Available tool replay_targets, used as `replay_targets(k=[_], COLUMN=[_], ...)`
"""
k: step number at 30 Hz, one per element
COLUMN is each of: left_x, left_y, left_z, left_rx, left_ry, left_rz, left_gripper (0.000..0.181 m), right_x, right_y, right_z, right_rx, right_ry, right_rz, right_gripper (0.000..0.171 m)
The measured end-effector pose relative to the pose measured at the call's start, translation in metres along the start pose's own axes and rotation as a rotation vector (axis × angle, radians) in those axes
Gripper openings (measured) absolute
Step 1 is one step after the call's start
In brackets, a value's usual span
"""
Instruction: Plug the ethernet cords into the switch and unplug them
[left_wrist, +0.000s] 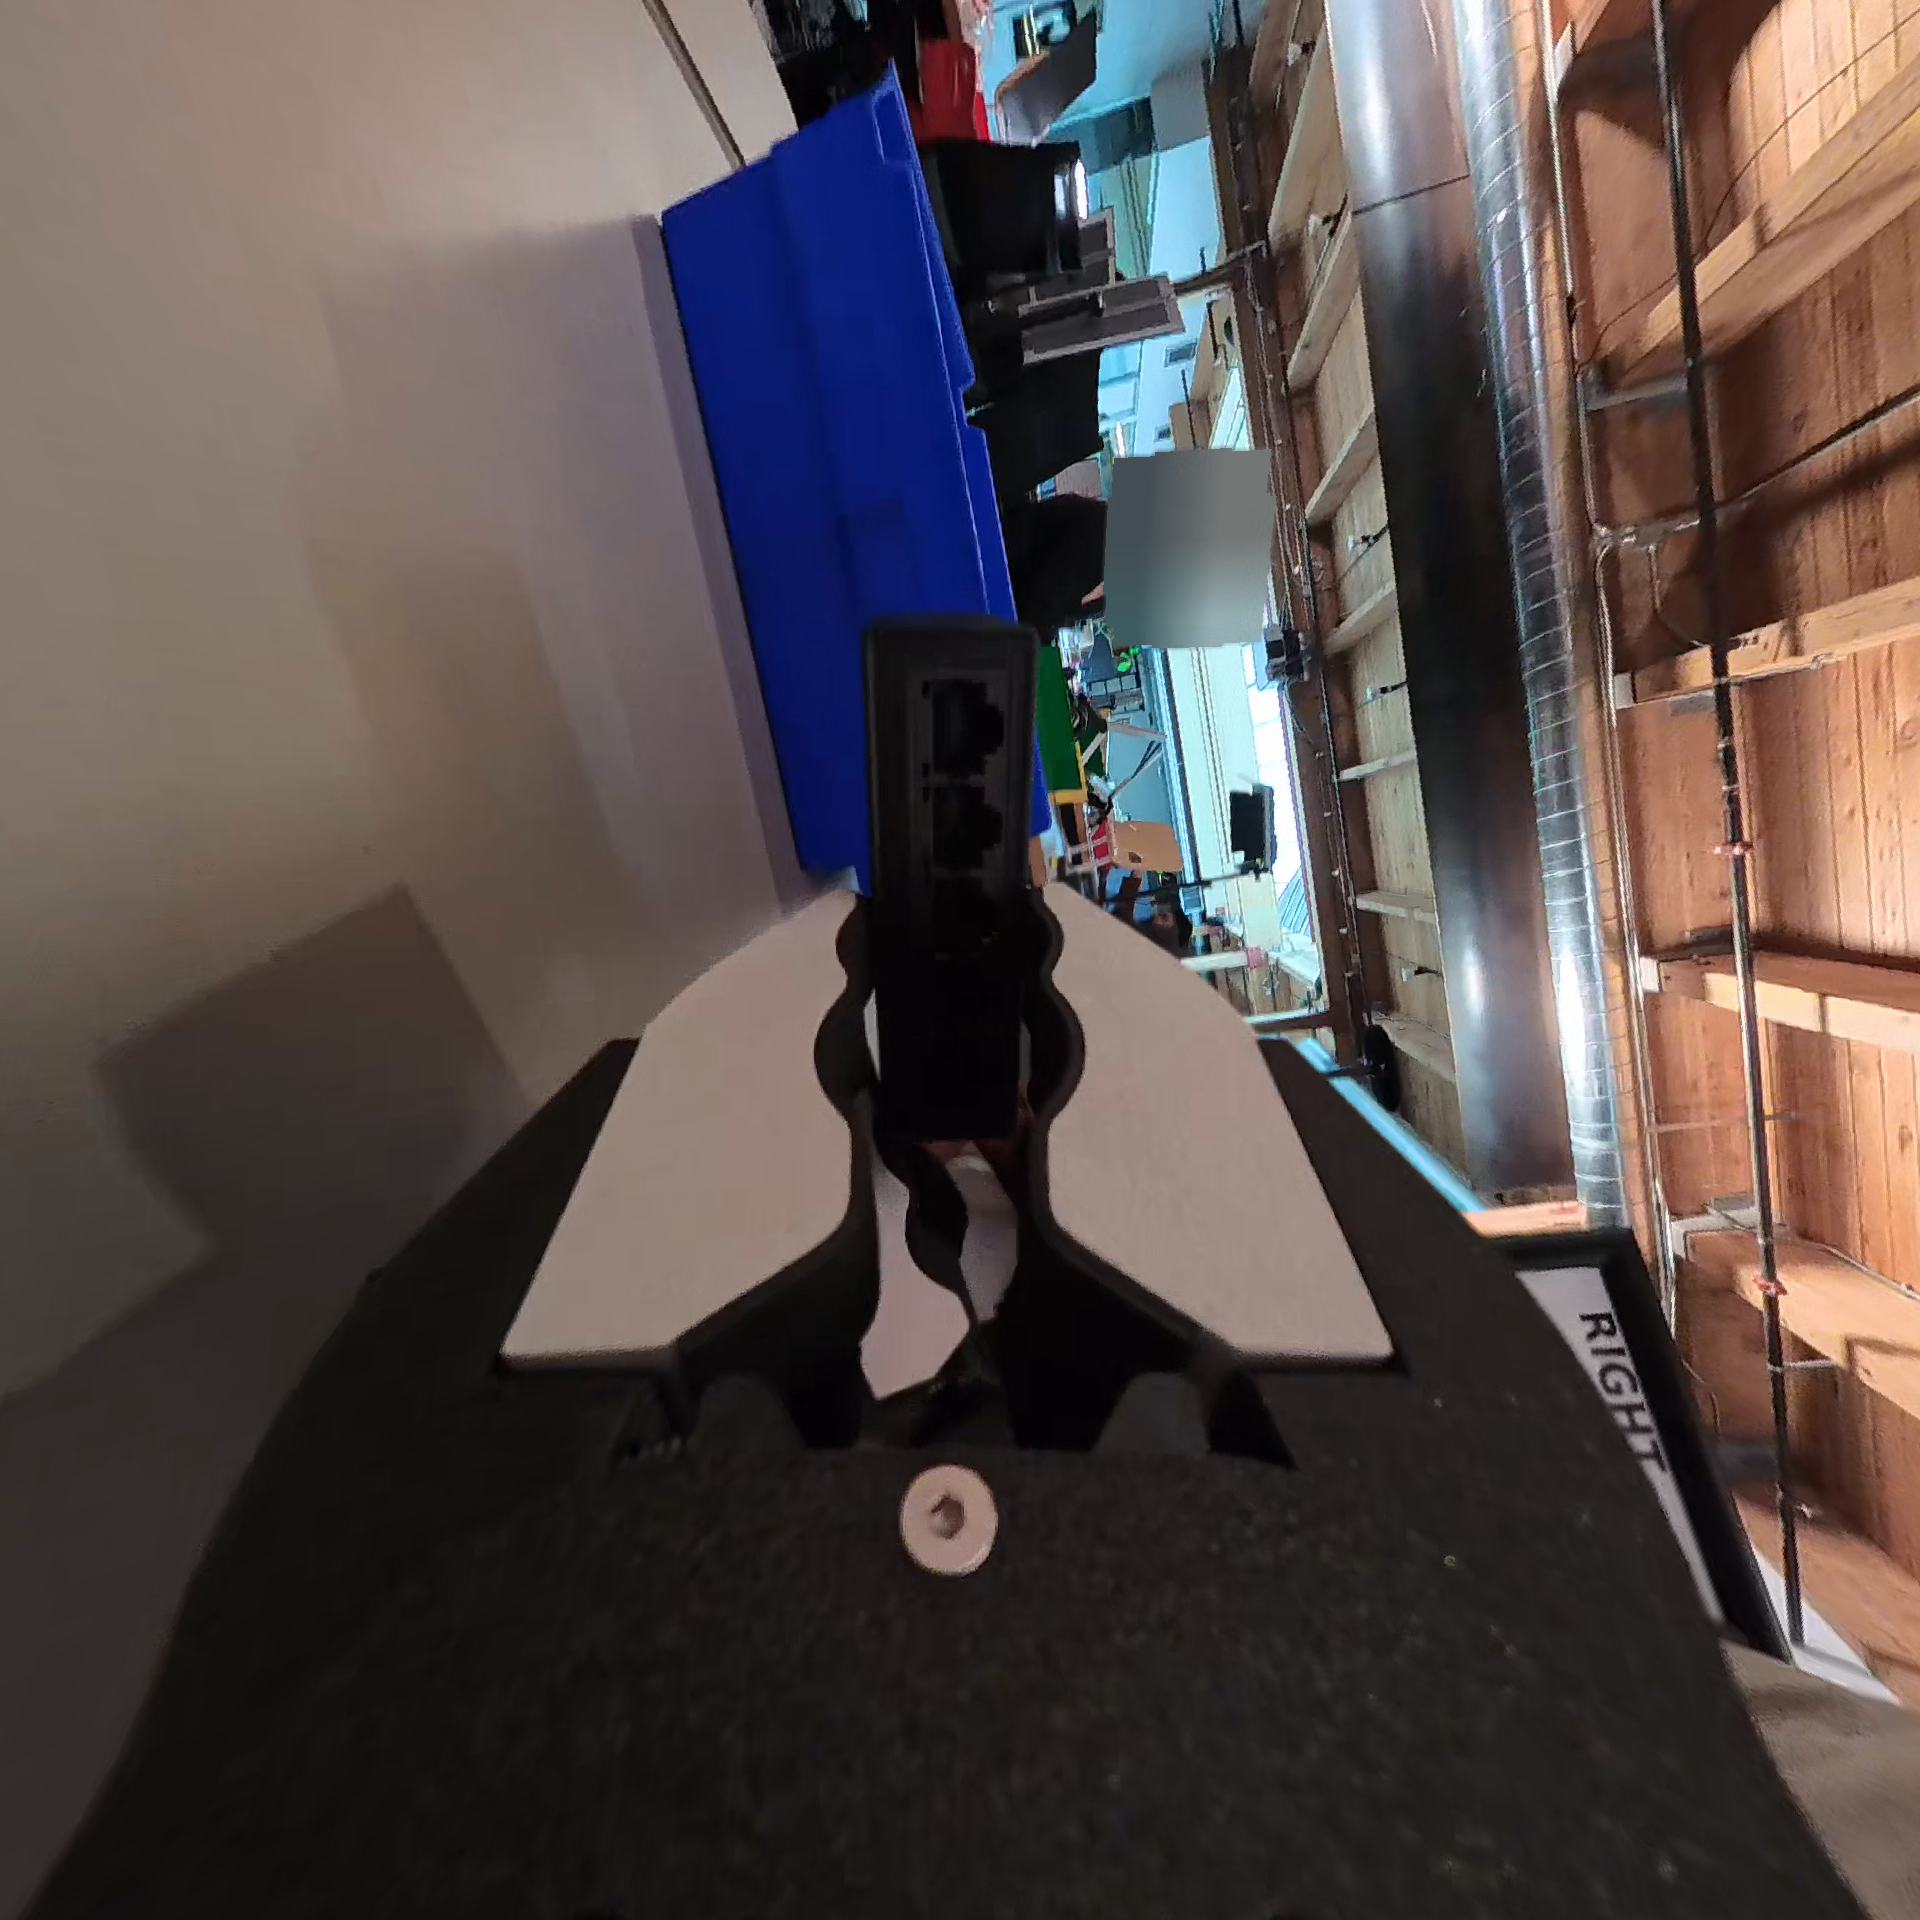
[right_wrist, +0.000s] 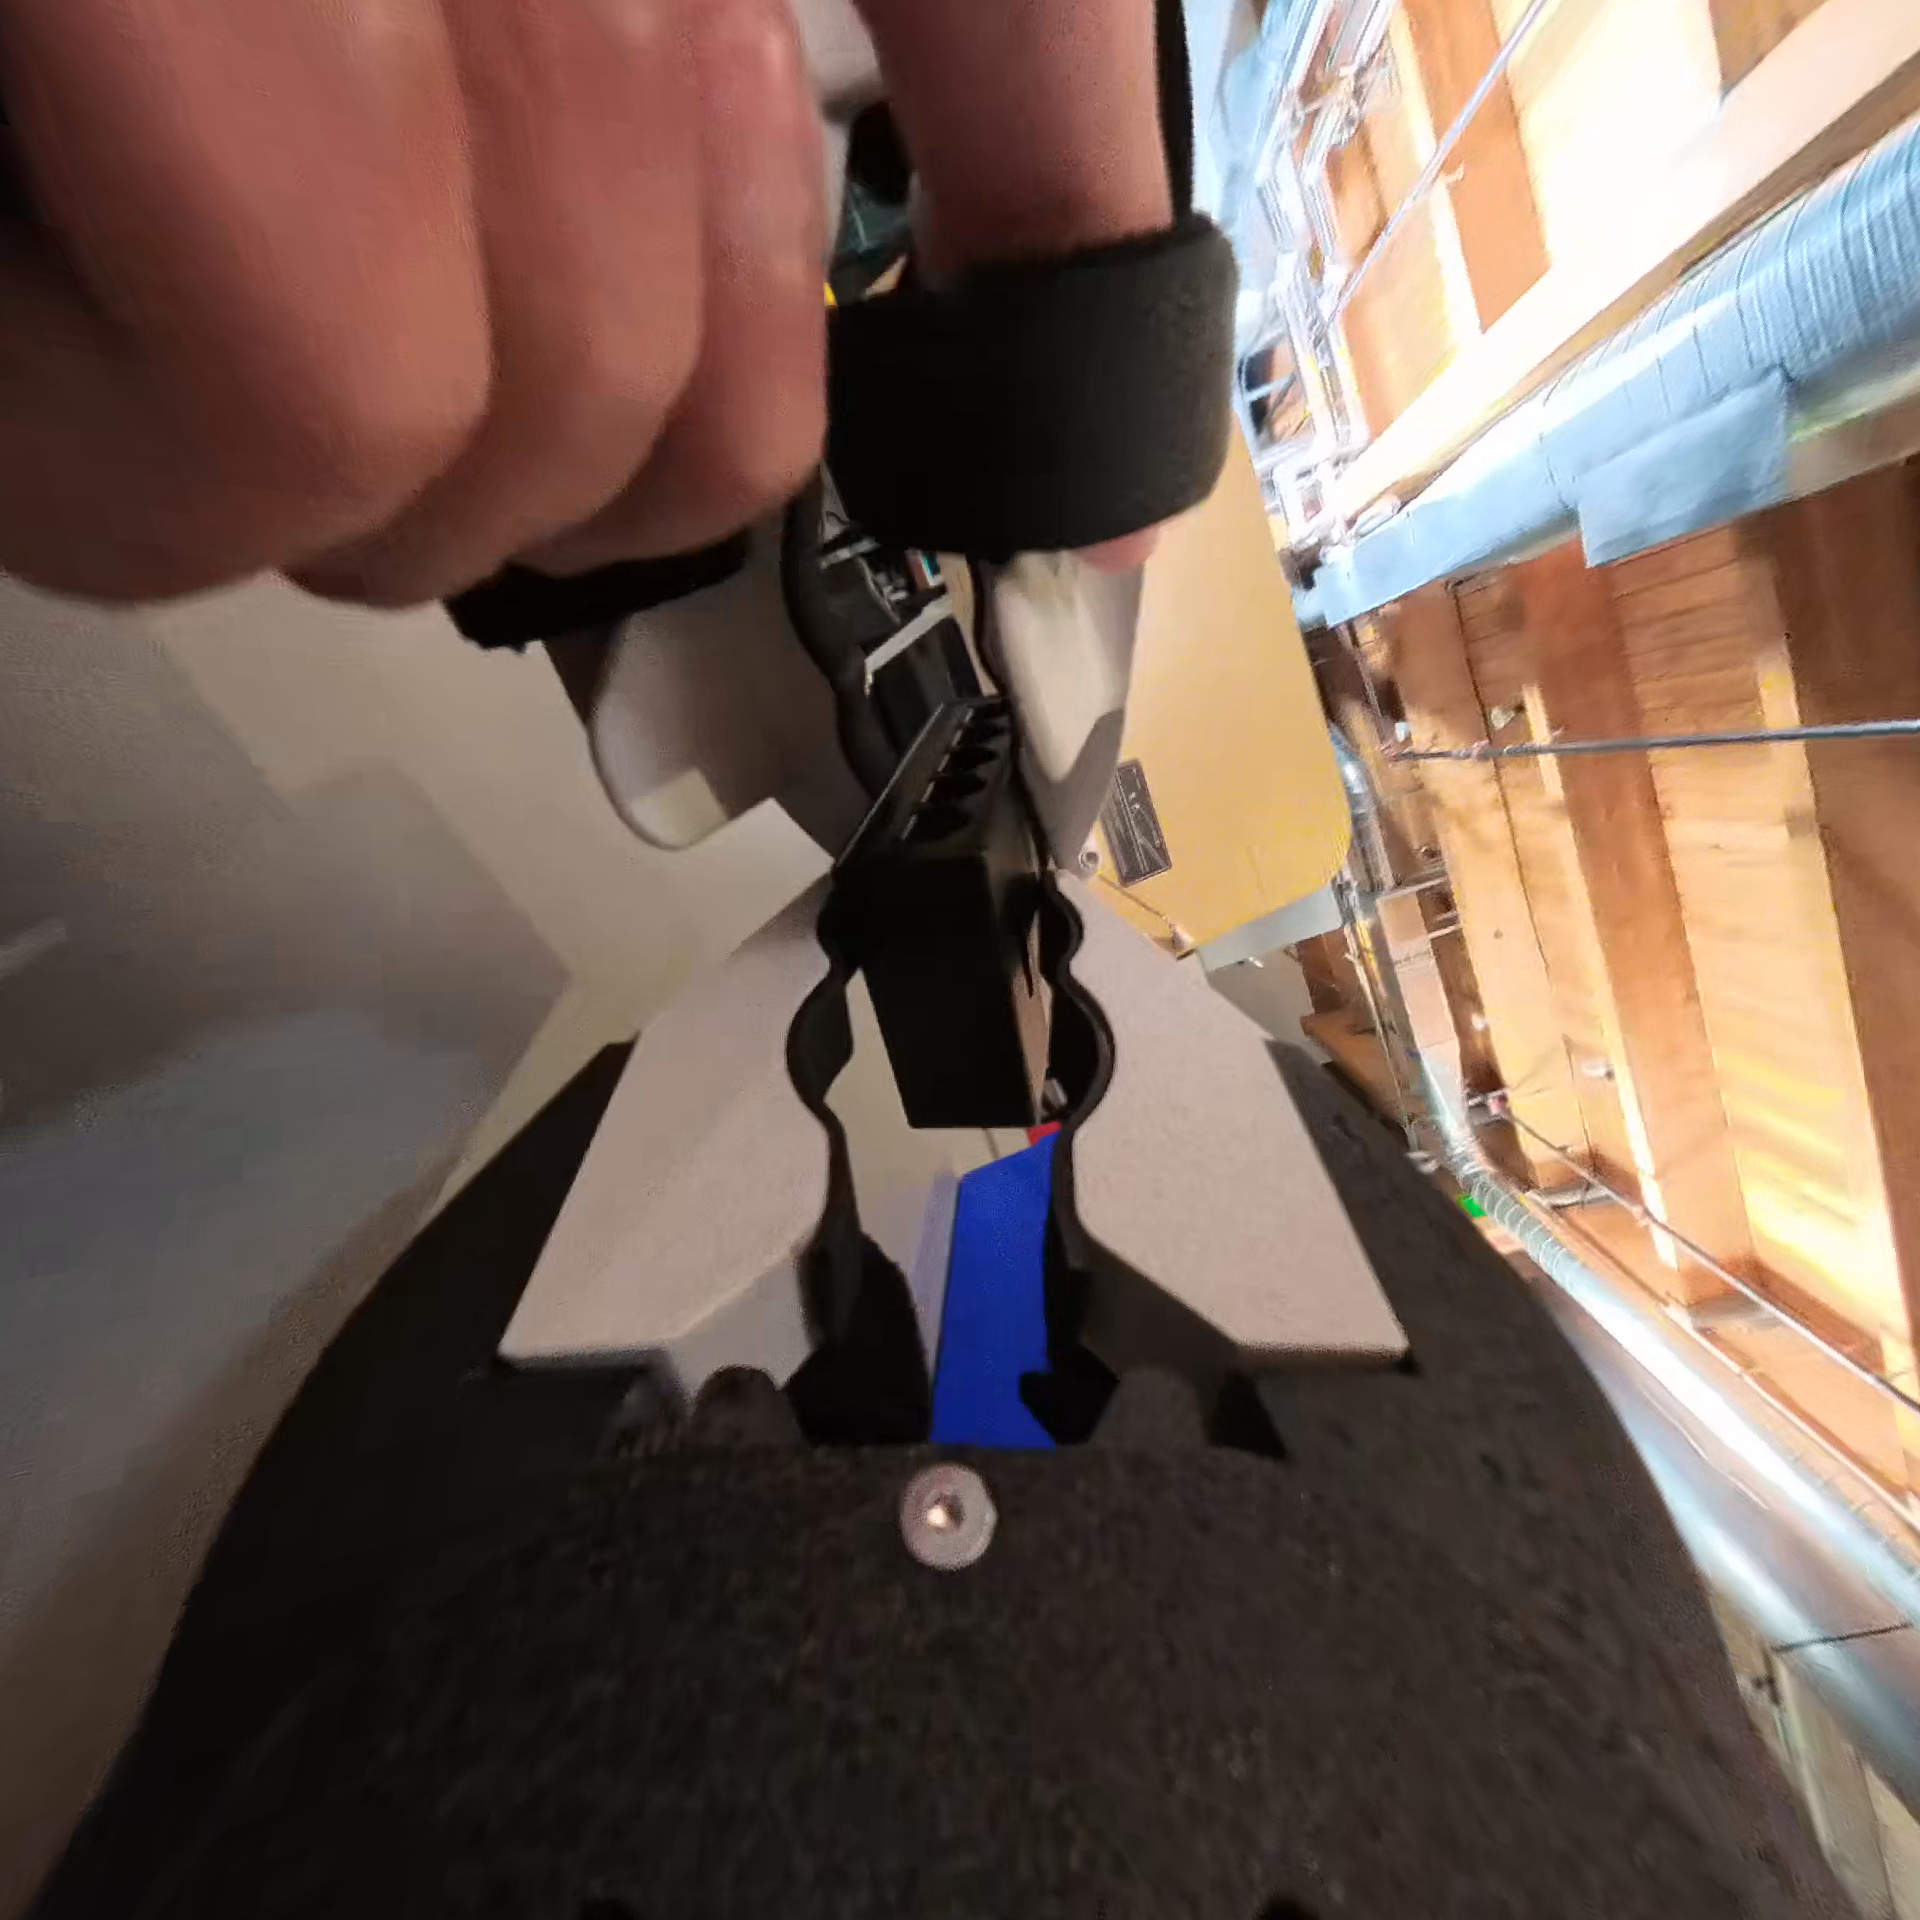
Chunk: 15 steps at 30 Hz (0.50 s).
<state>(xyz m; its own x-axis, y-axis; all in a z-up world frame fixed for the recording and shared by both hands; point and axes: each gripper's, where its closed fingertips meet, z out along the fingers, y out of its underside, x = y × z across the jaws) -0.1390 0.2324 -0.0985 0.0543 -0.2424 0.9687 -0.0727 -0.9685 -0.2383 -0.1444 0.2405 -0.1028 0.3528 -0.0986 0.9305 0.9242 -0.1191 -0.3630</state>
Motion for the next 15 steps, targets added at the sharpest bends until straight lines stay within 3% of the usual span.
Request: replay_targets(k=[4,6,10,12,15], left_x=[0.010,0.007,-0.006,0.000,0.015], left_y=[0.003,-0.001,-0.007,-0.004,0.004], left_z=[-0.004,-0.010,-0.021,-0.022,-0.019], left_rx=[-0.098,-0.104,-0.134,-0.159,-0.186], left_ry=[0.070,0.055,-0.010,0.059,0.188], left_rz=[0.137,0.251,0.460,0.423,0.313], left_gripper=[0.035,0.047,0.069,0.082,0.086], right_x=[0.007,0.002,0.024,0.034,0.037], right_y=[0.007,0.010,0.018,-0.002,-0.009], right_z=[-0.003,-0.005,-0.010,-0.025,-0.032], right_rx=[0.016,0.042,0.137,0.334,0.374], right_ry=[-0.088,-0.258,-0.331,-0.419,-0.446], right_rz=[0.136,0.353,0.718,0.840,0.898], right_gripper=[0.027,0.026,0.026,0.025,0.025])
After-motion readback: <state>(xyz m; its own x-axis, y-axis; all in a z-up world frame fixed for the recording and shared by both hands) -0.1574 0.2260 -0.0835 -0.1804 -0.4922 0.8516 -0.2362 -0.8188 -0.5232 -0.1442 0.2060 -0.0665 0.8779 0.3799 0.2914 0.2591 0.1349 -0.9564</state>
